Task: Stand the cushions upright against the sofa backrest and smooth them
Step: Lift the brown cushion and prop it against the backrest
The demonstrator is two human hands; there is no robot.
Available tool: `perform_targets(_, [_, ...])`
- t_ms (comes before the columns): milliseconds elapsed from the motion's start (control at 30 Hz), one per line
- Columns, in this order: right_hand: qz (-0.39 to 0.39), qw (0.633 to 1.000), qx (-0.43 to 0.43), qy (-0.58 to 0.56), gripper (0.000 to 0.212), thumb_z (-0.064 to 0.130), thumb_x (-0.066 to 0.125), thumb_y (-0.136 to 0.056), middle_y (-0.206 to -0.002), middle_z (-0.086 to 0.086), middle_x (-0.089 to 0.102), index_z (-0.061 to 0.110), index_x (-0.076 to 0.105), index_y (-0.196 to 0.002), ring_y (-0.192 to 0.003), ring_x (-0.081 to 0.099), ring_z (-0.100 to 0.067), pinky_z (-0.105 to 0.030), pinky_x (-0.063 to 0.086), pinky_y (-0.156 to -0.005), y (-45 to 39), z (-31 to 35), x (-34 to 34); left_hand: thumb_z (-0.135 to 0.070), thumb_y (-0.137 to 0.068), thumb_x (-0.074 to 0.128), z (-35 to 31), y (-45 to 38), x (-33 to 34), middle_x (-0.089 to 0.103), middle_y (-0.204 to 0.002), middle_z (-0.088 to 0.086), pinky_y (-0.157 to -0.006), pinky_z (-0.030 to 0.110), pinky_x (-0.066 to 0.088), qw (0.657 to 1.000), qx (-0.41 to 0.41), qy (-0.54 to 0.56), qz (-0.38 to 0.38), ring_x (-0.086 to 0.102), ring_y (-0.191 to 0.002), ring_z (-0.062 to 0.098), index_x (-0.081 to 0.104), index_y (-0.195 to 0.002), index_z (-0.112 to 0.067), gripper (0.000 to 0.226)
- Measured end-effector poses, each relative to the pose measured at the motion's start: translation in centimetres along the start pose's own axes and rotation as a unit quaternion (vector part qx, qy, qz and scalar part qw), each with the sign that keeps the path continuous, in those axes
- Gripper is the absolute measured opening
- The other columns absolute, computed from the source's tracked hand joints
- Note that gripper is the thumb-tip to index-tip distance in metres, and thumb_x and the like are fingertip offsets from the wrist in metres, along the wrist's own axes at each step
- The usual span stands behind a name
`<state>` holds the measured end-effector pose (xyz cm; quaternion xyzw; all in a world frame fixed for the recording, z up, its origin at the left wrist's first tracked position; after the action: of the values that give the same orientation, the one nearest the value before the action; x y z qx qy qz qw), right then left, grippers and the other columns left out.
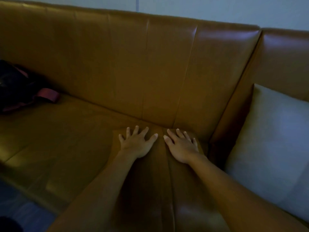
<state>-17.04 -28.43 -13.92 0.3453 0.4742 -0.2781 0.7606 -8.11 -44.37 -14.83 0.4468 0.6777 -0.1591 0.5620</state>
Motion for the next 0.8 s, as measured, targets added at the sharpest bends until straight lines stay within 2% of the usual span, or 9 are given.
perform_targets(133, [0.005,0.996,0.071,-0.062,0.07,0.075,0.009,-0.089,-0.166,0.004,-0.001,0.046,0.006,-0.153,-0.151,-0.004,-0.027,-0.057,0.003,-0.118,-2.9,-4.3,0.2,-0.088,-0.081,0.012,2.7,-2.8,-0.3,0.003,-0.168,-0.001,-0.117,0.064,-0.002,0.999,-0.002,0.051,0.021,-0.005,-0.153,0.032,0.018,-0.155,-0.043,0.086])
perform_targets(267, [-0.01,0.974,0.146,-0.171,0.074,0.078,0.014,-0.086,-0.166,0.0,0.001,0.047,0.007,-0.153,-0.149,0.007,-0.034,-0.058,0.012,-0.117,-3.8,-8.4,1.2,-0.087,-0.081,0.011,4.2,-3.7,0.1,0.007,-0.167,0.001,-0.118,0.063,0.002,0.997,-0.019,0.077,-0.005,-0.001,-0.153,0.031,0.021,-0.154,-0.042,0.086])
perform_targets(433, [-0.033,0.962,0.156,-0.219,0.077,0.08,0.018,-0.085,-0.165,-0.004,0.005,0.047,0.007,-0.153,-0.147,0.015,-0.038,-0.057,0.019,-0.116,-3.0,-9.0,1.6,-0.088,-0.081,0.013,4.3,-2.9,0.2,0.003,-0.167,0.005,-0.118,0.062,0.002,0.994,-0.035,0.095,-0.045,-0.003,-0.153,0.032,0.018,-0.155,-0.04,0.089])
perform_targets(500, [-0.047,0.951,0.176,-0.249,0.076,0.078,0.021,-0.088,-0.163,-0.01,0.011,0.044,0.006,-0.154,-0.144,0.022,-0.04,-0.054,0.024,-0.115,-2.2,-9.4,1.4,-0.09,-0.078,0.016,5.2,-2.1,0.2,0.002,-0.167,0.009,-0.117,0.065,0.008,0.987,-0.077,0.129,-0.049,0.0,-0.152,0.037,0.014,-0.156,-0.037,0.094])
perform_targets(567, [-0.056,0.927,0.216,-0.303,0.079,0.077,0.024,-0.088,-0.159,-0.013,0.024,0.038,0.011,-0.155,-0.14,0.032,-0.04,-0.051,0.03,-0.113,-0.9,-10.7,1.7,-0.095,-0.071,0.022,7.3,-1.4,0.8,0.008,-0.165,0.014,-0.113,0.065,0.021,0.969,-0.152,0.191,-0.041,0.014,-0.147,0.045,0.008,-0.157,-0.033,0.107])
perform_targets(667, [-0.021,0.87,0.264,-0.417,0.106,0.091,0.033,-0.071,-0.147,-0.016,0.046,0.023,0.032,-0.152,-0.126,0.05,-0.038,-0.051,0.039,-0.108,0.9,-12.8,3.5,-0.103,-0.054,0.034,9.6,-0.5,1.7,0.021,-0.16,0.02,-0.112,0.06,0.029,0.921,-0.228,0.315,-0.006,0.029,-0.142,0.046,0.004,-0.158,-0.022,0.135])
perform_targets(733, [0.008,0.838,0.251,-0.484,0.117,0.095,0.042,-0.059,-0.137,-0.015,0.056,0.021,0.039,-0.149,-0.115,0.059,-0.035,-0.052,0.045,-0.103,1.1,-13.5,4.5,-0.098,-0.059,0.043,9.7,-0.3,1.6,0.023,-0.16,0.019,-0.113,0.058,0.029,0.899,-0.228,0.375,0.007,0.03,-0.142,0.044,0.006,-0.158,-0.016,0.134])
perform_targets(800, [0.023,0.818,0.241,-0.522,0.124,0.097,0.05,-0.049,-0.133,-0.013,0.059,0.025,0.037,-0.149,-0.109,0.063,-0.033,-0.052,0.049,-0.099,1.8,-13.2,4.0,-0.092,-0.064,0.049,9.2,-0.2,1.0,0.022,-0.162,0.018,-0.114,0.058,0.026,0.889,-0.208,0.408,-0.003,0.027,-0.144,0.043,0.008,-0.158,-0.015,0.129])
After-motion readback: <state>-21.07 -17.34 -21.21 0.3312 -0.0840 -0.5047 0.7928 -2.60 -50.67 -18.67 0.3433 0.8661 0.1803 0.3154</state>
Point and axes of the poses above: each hand's wrist, its own y-axis away from the middle knuckle, its own x-axis out of the palm, z = x × y, the point moved 8 cm from there along -y, towards the middle knuckle
